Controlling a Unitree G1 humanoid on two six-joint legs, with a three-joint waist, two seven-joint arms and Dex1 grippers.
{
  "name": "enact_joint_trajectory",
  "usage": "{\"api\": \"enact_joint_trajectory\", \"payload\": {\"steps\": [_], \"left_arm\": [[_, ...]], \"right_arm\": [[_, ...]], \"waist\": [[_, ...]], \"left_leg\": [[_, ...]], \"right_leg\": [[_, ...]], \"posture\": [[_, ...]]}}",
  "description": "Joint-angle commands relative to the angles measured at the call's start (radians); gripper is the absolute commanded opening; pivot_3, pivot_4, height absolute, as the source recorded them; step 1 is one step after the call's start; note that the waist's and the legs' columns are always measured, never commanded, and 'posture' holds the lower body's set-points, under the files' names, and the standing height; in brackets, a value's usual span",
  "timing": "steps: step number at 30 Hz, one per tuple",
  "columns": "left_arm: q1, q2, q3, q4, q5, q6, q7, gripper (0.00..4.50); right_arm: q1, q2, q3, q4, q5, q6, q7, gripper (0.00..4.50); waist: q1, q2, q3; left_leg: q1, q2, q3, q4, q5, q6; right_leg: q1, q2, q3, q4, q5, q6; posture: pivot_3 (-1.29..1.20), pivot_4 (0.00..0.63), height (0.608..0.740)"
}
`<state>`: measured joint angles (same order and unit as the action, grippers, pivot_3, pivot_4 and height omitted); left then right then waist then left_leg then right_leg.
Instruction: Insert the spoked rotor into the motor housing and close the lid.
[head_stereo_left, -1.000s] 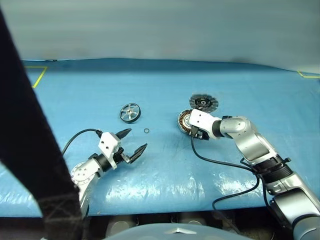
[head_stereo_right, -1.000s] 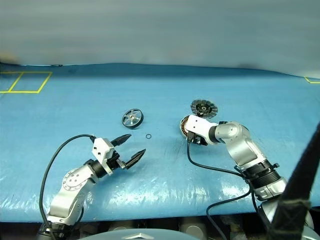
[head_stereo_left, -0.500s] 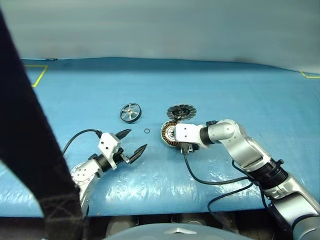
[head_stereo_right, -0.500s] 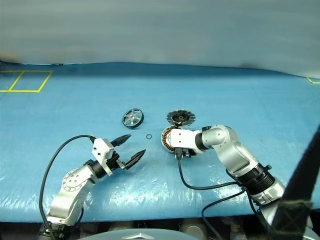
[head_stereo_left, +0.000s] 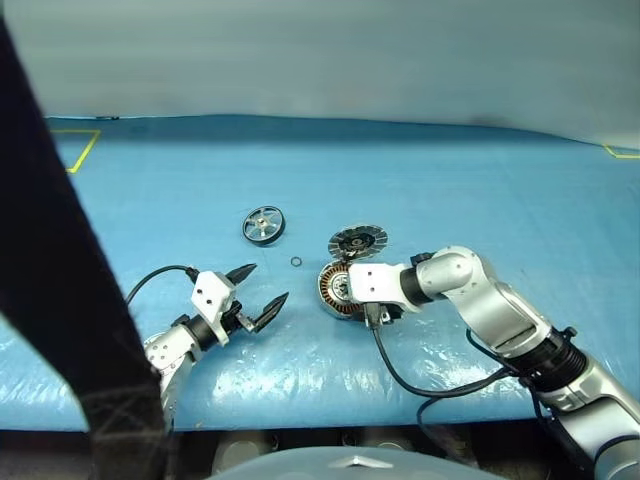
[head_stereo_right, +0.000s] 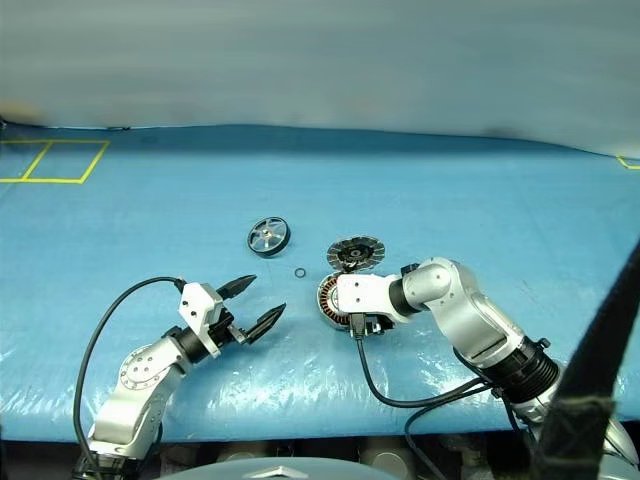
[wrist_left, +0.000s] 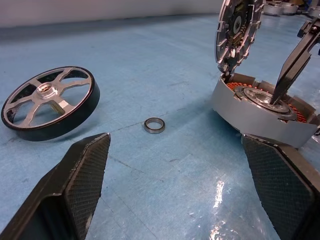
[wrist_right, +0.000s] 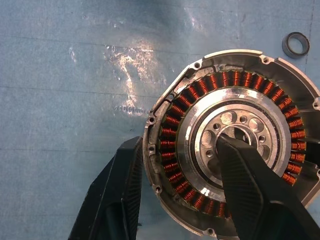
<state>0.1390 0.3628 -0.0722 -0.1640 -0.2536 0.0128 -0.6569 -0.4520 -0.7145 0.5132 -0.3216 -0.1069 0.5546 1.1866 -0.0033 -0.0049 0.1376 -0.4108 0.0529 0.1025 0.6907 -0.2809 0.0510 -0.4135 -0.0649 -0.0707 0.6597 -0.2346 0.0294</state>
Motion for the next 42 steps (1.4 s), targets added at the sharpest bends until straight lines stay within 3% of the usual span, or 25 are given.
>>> {"api": "enact_joint_trajectory", "payload": {"steps": [1, 6, 7, 9, 18, 26, 30, 34, 37, 42], "left_arm": [[-0.012, 0.004, 0.005, -0.014, -0.001, -0.024, -0.01, 4.5], [-0.025, 0.001, -0.004, -0.009, 0.001, -0.02, -0.018, 4.5], [-0.027, 0.001, -0.005, -0.009, 0.001, -0.019, -0.019, 4.5], [-0.029, 0.0, -0.006, -0.009, 0.002, -0.016, -0.021, 4.5], [-0.022, 0.0, -0.007, -0.025, 0.006, -0.007, -0.019, 4.5], [-0.017, 0.01, -0.013, -0.039, 0.003, 0.005, -0.031, 4.5], [-0.018, 0.016, -0.011, -0.047, 0.0, 0.006, -0.035, 4.5], [-0.03, 0.018, -0.015, -0.059, -0.015, 0.008, -0.05, 4.5], [-0.051, -0.014, -0.005, -0.045, 0.016, -0.017, 0.008, 4.5], [-0.112, -0.063, -0.013, 0.032, 0.09, -0.058, 0.09, 4.5]], "right_arm": [[0.017, -0.019, 0.022, -0.029, 0.008, 0.028, 0.023, 2.01], [0.021, -0.012, 0.015, -0.009, 0.004, -0.057, 0.01, 2.01], [0.024, -0.008, 0.009, -0.01, 0.011, -0.053, 0.008, 2.66], [0.03, -0.001, -0.003, -0.022, 0.024, -0.019, 0.002, 3.2], [0.084, 0.018, -0.138, -0.144, 0.211, 0.086, -0.012, 3.2], [0.15, 0.049, -0.244, -0.211, 0.31, 0.134, -0.131, 3.2], [0.24, 0.066, -0.352, -0.28, 0.438, 0.171, -0.157, 3.2], [0.394, 0.196, -0.506, -0.291, 0.531, 0.084, -0.276, 3.2], [0.503, 0.309, -0.542, -0.271, 0.483, -0.022, -0.423, 3.2], [0.604, 0.425, -0.473, -0.251, 0.334, -0.172, -0.616, 3.2]], "waist": [[0.001, 0.0, 0.0], [0.0, 0.0, 0.0], [-0.001, 0.0, 0.0], [-0.001, 0.0, 0.0], [-0.001, 0.0, 0.0], [-0.004, 0.0, 0.001], [0.001, 0.0, 0.001], [0.005, 0.0, 0.001], [0.007, 0.0, 0.001], [0.008, 0.0, 0.0]], "left_leg": [[0.0, 0.0, 0.0, 0.0, 0.0, 0.0], [0.0, 0.0, 0.0, 0.0, 0.0, 0.0], [0.0, 0.0, 0.0, 0.0, 0.0, 0.0], [0.0, 0.0, 0.0, 0.0, 0.0, 0.0], [0.0, 0.0, 0.0, 0.0, 0.0, 0.0], [0.0, 0.0, 0.0, 0.0, -0.002, 0.003], [-0.001, -0.001, -0.001, 0.0, -0.002, 0.003], [-0.001, 0.0, -0.001, 0.0, -0.002, 0.003], [-0.001, 0.0, -0.001, 0.0, -0.002, 0.004], [0.0, -0.001, 0.0, 0.001, -0.001, 0.003]], "right_leg": [[0.0, 0.0, 0.0, 0.0, 0.0, 0.0], [0.0, -0.001, -0.001, 0.0, 0.0, 0.0], [0.0, -0.001, -0.001, 0.0, 0.0, 0.0], [0.0, 0.0, -0.001, 0.0, 0.0, 0.0], [0.0, 0.0, -0.001, 0.0, 0.0, 0.0], [0.0, -0.001, -0.001, 0.0, 0.0, 0.0], [0.0, -0.001, 0.0, 0.0, 0.0, 0.0], [0.0, 0.0, -0.001, 0.0, 0.0, 0.0], [0.0, 0.0, 0.0, 0.0, 0.0, 0.0], [0.0, 0.002, 0.002, 0.001, 0.001, 0.003]], "posture": [[0.0, 0.15, 0.74], [0.0, 0.15, 0.74], [0.0, 0.15, 0.74], [0.0, 0.15, 0.74], [0.0, 0.15, 0.74], [0.0, 0.15, 0.74], [0.0, 0.15, 0.74], [0.0, 0.15, 0.74], [0.0, 0.15, 0.74], [0.0, 0.15, 0.74]]}}
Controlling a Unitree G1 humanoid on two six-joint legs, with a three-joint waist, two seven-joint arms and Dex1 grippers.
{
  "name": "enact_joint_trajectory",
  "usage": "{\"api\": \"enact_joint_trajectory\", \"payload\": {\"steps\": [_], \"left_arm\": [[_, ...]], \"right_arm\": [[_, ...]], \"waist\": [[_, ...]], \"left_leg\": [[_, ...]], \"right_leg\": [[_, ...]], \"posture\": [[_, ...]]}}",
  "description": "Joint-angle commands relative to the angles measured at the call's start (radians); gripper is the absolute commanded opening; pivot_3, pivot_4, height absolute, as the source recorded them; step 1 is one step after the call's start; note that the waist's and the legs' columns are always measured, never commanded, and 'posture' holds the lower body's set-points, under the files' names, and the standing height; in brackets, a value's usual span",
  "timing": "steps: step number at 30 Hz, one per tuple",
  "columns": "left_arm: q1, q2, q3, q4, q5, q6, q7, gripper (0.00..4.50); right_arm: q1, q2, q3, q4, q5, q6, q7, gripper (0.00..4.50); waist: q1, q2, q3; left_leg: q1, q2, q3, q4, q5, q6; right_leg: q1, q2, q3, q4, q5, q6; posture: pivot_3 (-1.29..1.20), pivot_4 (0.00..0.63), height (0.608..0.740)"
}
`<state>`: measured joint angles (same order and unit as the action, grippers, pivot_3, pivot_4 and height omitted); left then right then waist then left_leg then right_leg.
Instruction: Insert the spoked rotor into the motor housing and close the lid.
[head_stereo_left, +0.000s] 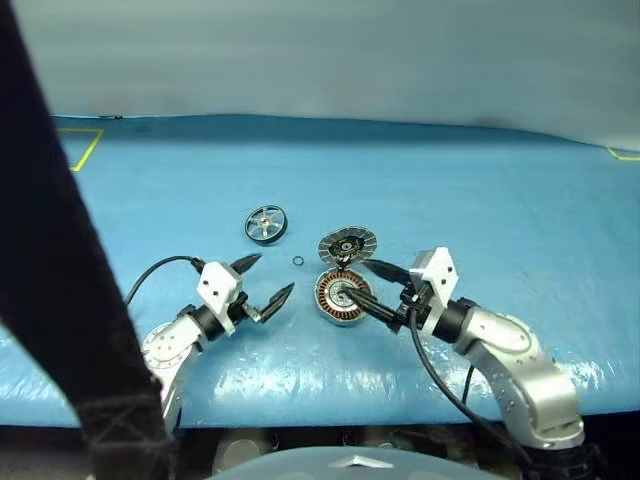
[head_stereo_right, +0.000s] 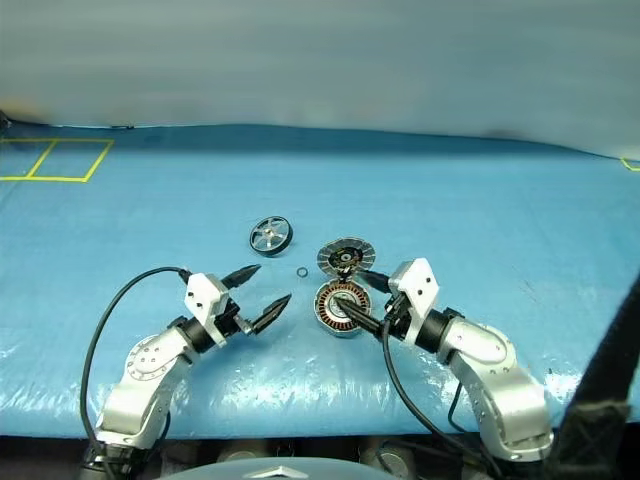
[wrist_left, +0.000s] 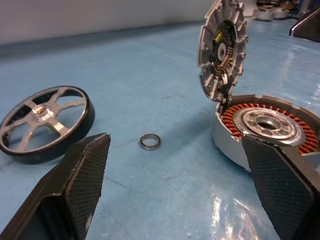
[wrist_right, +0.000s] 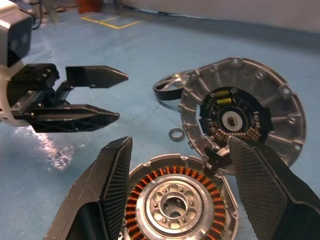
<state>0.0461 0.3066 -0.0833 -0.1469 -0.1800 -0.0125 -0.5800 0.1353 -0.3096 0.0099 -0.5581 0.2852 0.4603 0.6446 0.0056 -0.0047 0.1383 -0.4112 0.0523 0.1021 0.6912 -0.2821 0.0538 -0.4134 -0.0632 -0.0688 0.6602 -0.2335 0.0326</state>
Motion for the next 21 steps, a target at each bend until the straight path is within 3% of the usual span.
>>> {"api": "enact_joint_trajectory", "payload": {"steps": [1, 13, 17, 21], "left_arm": [[-0.03, -0.009, -0.01, 0.029, 0.029, -0.035, 0.017, 4.5], [-0.155, -0.051, -0.081, 0.221, 0.137, -0.03, 0.056, 4.5], [-0.167, -0.063, -0.129, 0.213, 0.119, -0.003, -0.009, 4.5], [-0.173, -0.049, -0.138, 0.215, 0.126, 0.019, -0.029, 4.5]], "right_arm": [[0.022, 0.032, 0.042, -0.008, -0.075, -0.09, -0.099, 3.2], [0.006, 0.135, 0.008, 0.085, -0.133, -0.167, -0.32, 3.2], [0.053, 0.104, 0.009, 0.067, -0.052, -0.14, -0.246, 3.2], [0.125, -0.04, 0.05, 0.0, 0.021, -0.103, -0.074, 3.2]], "waist": [[-0.004, 0.001, 0.0], [-0.006, 0.0, 0.0], [-0.004, 0.0, 0.0], [-0.005, 0.001, 0.0]], "left_leg": [[0.001, 0.0, 0.0, 0.0, 0.0, 0.0], [0.0, 0.0, 0.0, 0.0, 0.003, -0.004], [0.0, 0.0, 0.0, 0.0, 0.002, -0.004], [0.0, 0.0, 0.0, -0.001, 0.001, -0.001]], "right_leg": [[0.0, 0.0, 0.0, 0.0, 0.0, 0.0], [0.0, 0.001, 0.001, 0.0, 0.0, -0.001], [0.0, 0.001, 0.001, 0.0, 0.0, -0.001], [0.0, 0.001, 0.001, 0.0, -0.001, -0.001]], "posture": [[0.0, 0.15, 0.74], [0.0, 0.15, 0.74], [0.0, 0.15, 0.74], [0.0, 0.15, 0.74]]}}
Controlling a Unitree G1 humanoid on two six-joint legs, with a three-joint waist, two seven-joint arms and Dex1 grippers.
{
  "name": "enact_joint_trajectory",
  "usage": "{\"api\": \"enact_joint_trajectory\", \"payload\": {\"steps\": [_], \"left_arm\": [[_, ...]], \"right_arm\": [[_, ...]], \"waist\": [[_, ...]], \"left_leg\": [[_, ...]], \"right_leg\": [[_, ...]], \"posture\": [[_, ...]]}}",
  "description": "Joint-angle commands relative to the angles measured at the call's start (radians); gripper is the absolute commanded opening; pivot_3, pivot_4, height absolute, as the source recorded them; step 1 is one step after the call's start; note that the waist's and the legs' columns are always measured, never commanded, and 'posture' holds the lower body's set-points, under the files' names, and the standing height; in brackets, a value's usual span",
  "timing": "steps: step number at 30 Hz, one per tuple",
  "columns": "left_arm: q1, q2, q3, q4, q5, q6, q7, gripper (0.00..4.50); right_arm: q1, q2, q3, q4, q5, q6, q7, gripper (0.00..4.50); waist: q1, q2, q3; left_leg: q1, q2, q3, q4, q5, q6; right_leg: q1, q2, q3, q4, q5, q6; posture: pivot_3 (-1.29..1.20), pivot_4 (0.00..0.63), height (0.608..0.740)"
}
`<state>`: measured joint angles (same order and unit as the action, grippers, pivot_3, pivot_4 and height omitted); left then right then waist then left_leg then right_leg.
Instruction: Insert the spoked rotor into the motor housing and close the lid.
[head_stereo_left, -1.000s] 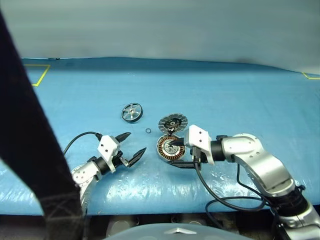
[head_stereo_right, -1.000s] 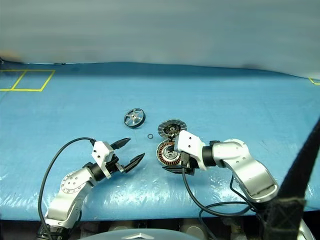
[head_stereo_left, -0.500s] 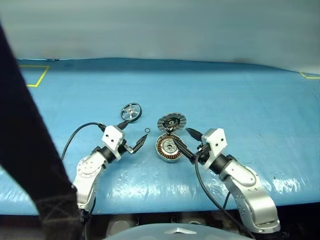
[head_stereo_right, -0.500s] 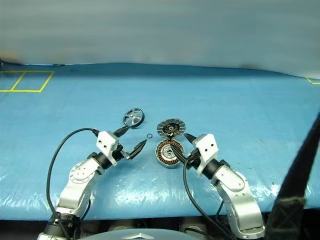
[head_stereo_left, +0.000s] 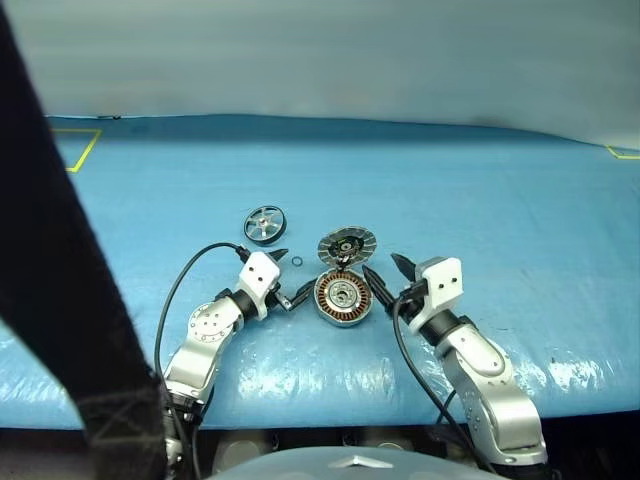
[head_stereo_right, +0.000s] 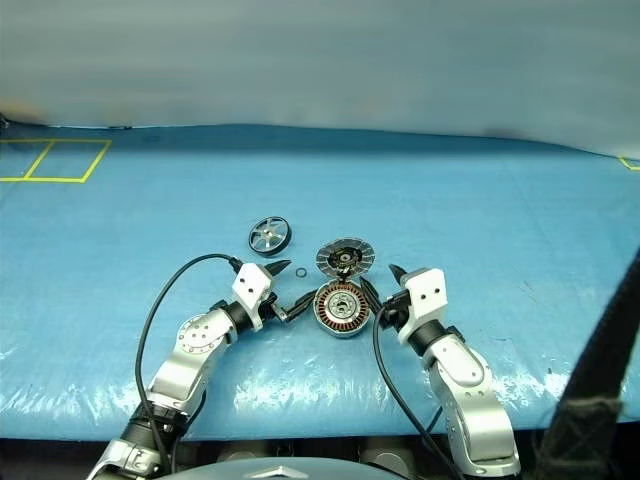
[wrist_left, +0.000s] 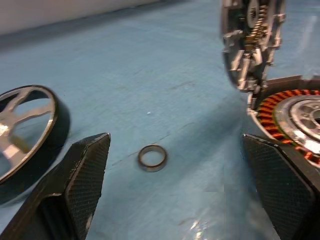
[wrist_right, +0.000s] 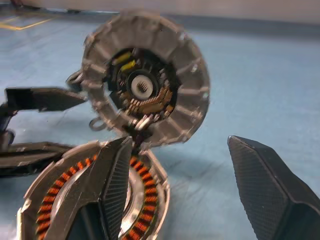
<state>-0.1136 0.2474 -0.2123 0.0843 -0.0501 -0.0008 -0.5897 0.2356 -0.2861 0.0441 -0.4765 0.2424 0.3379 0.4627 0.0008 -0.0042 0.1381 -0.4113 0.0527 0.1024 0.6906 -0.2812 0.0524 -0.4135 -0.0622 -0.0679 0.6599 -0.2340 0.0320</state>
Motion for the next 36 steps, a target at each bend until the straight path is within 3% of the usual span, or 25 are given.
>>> {"api": "enact_joint_trajectory", "payload": {"steps": [1, 10, 18, 30, 36], "left_arm": [[-0.014, 0.013, -0.01, -0.017, -0.002, 0.008, -0.022, 4.5], [-0.037, 0.029, 0.046, 0.001, -0.012, 0.027, 0.011, 4.5], [-0.055, 0.007, 0.049, 0.023, -0.009, 0.034, 0.035, 4.5], [-0.125, -0.028, 0.023, 0.118, 0.055, 0.056, 0.108, 4.5], [-0.154, -0.053, -0.005, 0.159, 0.05, 0.073, 0.077, 4.5]], "right_arm": [[0.032, -0.087, 0.021, -0.092, 0.082, 0.029, 0.129, 3.2], [0.015, -0.24, -0.018, -0.139, 0.16, 0.08, 0.222, 3.2], [-0.035, -0.206, 0.051, -0.134, 0.138, 0.093, 0.179, 3.2], [-0.028, -0.265, 0.077, -0.168, 0.157, 0.131, 0.215, 3.2], [-0.043, -0.237, 0.076, -0.148, 0.138, 0.116, 0.176, 3.2]], "waist": [[0.0, 0.0, 0.0], [0.002, 0.0, 0.0], [0.01, 0.0, 0.0], [0.015, -0.001, 0.0], [0.015, -0.001, 0.0]], "left_leg": [[0.0, 0.0, 0.0, 0.0, -0.001, 0.002], [0.001, 0.0, 0.0, 0.001, -0.001, 0.003], [0.0, 0.0, -0.001, 0.001, -0.002, 0.003], [0.0, -0.001, -0.001, 0.001, -0.002, 0.003], [0.0, -0.001, -0.001, 0.001, -0.001, 0.003]], "right_leg": [[0.0, 0.0, 0.0, 0.0, 0.0, 0.0], [0.0, 0.0, 0.0, 0.001, 0.0, -0.001], [0.0, 0.0, 0.0, 0.0, 0.0, 0.0], [0.001, 0.0, 0.0, 0.0, 0.001, 0.001], [0.001, 0.0, -0.001, 0.0, 0.001, 0.001]], "posture": [[0.0, 0.15, 0.74], [0.0, 0.15, 0.74], [0.0, 0.15, 0.74], [0.0, 0.15, 0.74], [0.0, 0.15, 0.74]]}}
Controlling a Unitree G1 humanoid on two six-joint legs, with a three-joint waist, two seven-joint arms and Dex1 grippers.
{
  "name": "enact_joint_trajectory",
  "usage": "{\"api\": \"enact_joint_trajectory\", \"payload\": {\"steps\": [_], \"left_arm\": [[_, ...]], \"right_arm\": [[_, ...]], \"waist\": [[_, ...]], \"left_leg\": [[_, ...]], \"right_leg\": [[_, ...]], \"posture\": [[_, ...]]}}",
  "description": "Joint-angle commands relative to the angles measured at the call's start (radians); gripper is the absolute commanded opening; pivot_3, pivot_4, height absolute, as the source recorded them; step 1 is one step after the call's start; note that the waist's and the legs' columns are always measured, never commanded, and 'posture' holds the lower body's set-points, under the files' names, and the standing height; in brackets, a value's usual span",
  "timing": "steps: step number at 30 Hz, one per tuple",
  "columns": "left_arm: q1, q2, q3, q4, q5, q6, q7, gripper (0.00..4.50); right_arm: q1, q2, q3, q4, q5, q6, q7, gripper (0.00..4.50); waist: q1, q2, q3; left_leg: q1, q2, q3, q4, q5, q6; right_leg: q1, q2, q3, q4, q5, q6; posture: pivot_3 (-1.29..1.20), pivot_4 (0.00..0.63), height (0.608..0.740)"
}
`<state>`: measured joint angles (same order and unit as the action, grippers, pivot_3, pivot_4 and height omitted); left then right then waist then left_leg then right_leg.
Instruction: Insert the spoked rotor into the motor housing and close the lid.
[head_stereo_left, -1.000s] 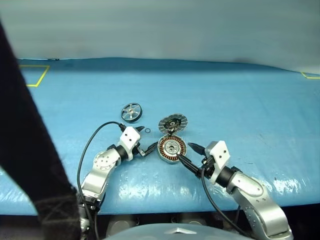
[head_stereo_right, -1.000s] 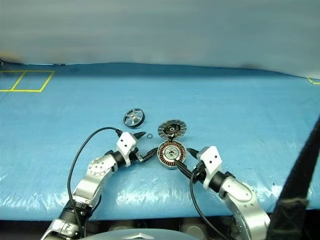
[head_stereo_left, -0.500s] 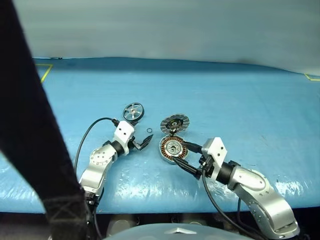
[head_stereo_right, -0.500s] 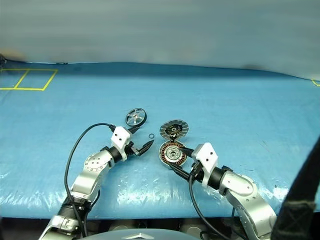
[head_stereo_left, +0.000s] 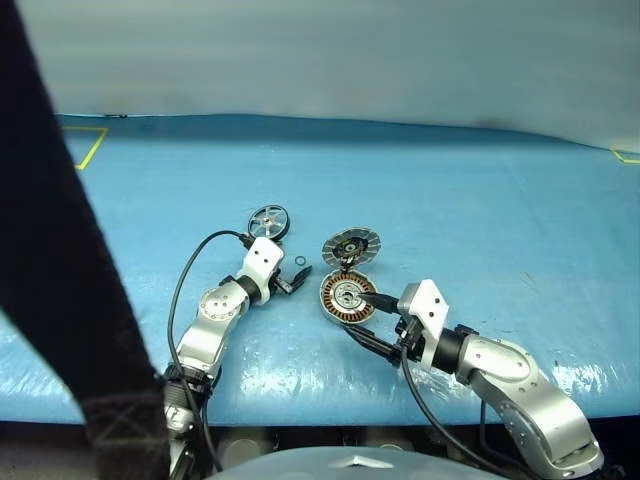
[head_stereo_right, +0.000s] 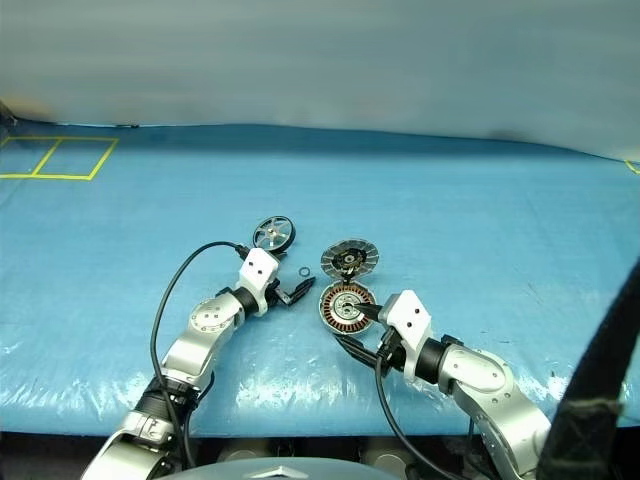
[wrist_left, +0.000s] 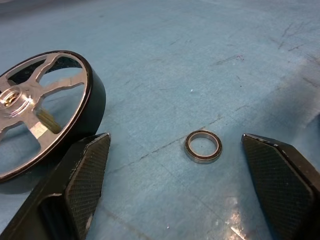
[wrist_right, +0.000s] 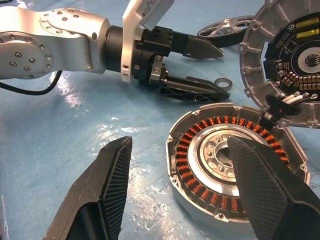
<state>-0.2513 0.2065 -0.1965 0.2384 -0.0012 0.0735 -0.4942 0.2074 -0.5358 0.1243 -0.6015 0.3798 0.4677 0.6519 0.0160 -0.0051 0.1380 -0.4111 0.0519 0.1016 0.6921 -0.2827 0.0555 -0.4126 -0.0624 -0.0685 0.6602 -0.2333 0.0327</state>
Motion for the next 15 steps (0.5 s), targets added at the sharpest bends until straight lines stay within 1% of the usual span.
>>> {"api": "enact_joint_trajectory", "payload": {"steps": [1, 4, 5, 8, 10, 13, 15], "left_arm": [[-0.02, -0.015, -0.024, 0.007, 0.005, 0.013, -0.016, 4.5], [-0.03, -0.018, -0.031, 0.018, 0.019, 0.017, -0.006, 4.5], [-0.03, -0.024, -0.025, 0.016, 0.006, 0.03, -0.008, 4.5], [-0.041, -0.023, -0.017, 0.036, 0.026, 0.076, 0.032, 4.5], [-0.045, -0.01, -0.031, 0.05, 0.064, 0.1, 0.06, 4.5], [-0.032, -0.003, -0.046, 0.035, 0.058, 0.112, 0.025, 3.9], [-0.024, 0.003, -0.057, 0.022, 0.054, 0.109, 0.003, 3.25]], "right_arm": [[-0.016, 0.015, -0.002, -0.022, -0.001, -0.013, -0.017, 3.2], [-0.016, 0.016, 0.009, -0.018, -0.016, -0.01, -0.026, 3.2], [-0.015, 0.016, 0.01, -0.017, -0.019, -0.01, -0.027, 3.2], [-0.015, 0.018, 0.005, -0.01, -0.027, -0.01, -0.037, 3.2], [-0.016, 0.017, 0.002, -0.006, -0.028, -0.011, -0.041, 3.2], [-0.02, 0.02, 0.003, -0.002, -0.031, -0.011, -0.048, 3.22], [-0.02, 0.021, 0.006, 0.0, -0.033, -0.01, -0.05, 3.22]], "waist": [[0.0, 0.0, 0.0], [0.0, 0.0, 0.0], [0.0, 0.0, 0.0], [0.0, 0.0, 0.0], [0.0, 0.0, 0.0], [-0.002, -0.001, -0.001], [-0.004, -0.001, -0.001]], "left_leg": [[0.0, 0.0, 0.0, 0.0, 0.0, 0.0], [0.0, 0.0, 0.0, 0.0, 0.0, 0.0], [0.0, 0.0, 0.0, 0.0, 0.0, 0.0], [0.0, 0.0, 0.0, 0.0, 0.0, 0.0], [0.0, 0.0, 0.0, 0.001, 0.0, 0.0], [0.001, 0.0, 0.0, 0.001, 0.0, 0.0], [0.002, 0.0, 0.0, 0.001, 0.0, 0.0]], "right_leg": [[0.0, 0.0, 0.0, 0.0, 0.0, 0.0], [0.0, 0.0, 0.0, 0.0, 0.0, 0.0], [0.0, 0.0, 0.0, 0.0, 0.0, 0.0], [0.0, 0.0, 0.0, 0.0, 0.0, 0.0], [0.001, 0.0, 0.0, 0.0, 0.0, 0.001], [0.002, 0.0, 0.0, 0.0, 0.0, 0.001], [0.002, 0.0, 0.0, 0.0, 0.0, 0.001]], "posture": [[0.0, 0.15, 0.74], [0.0, 0.15, 0.74], [0.0, 0.15, 0.74], [0.0, 0.15, 0.74], [0.0, 0.15, 0.74], [0.0, 0.15, 0.74], [0.0, 0.15, 0.74]]}}
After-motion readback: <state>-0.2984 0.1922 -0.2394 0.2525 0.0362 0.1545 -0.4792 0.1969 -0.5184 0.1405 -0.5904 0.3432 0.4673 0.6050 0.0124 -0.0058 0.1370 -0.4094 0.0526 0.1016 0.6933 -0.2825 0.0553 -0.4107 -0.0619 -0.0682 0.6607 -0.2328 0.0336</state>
